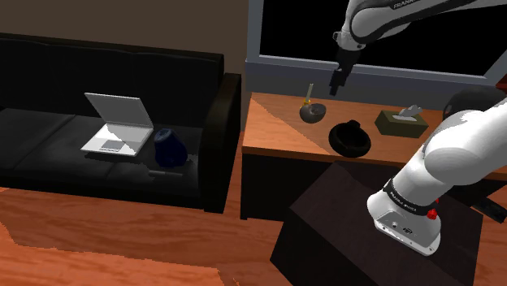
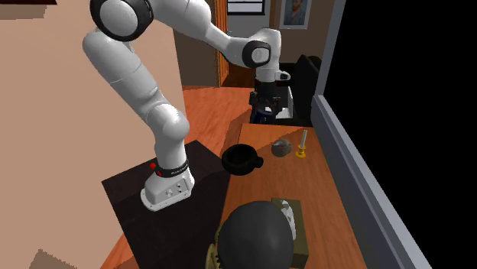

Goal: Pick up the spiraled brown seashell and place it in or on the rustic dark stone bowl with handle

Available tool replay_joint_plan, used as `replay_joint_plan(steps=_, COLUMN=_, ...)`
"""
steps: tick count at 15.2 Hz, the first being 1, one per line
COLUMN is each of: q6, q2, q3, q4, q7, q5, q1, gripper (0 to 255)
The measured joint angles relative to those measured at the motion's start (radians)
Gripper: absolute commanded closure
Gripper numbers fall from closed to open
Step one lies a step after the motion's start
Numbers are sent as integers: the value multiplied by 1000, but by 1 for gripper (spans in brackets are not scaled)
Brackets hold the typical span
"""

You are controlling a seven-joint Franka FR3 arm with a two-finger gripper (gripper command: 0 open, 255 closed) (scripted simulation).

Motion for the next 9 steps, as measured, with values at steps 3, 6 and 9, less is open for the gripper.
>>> replay_joint_plan(steps=3, q6=97, q2=109, q3=-41, q4=27, q7=-46, q5=12, q1=-1, gripper=0)
replay_joint_plan(steps=6, q6=190, q2=222, q3=-71, q4=60, q7=-89, q5=43, q1=5, gripper=0)
replay_joint_plan(steps=9, q6=255, q2=344, q3=-100, q4=127, q7=-158, q5=97, q1=3, gripper=0)
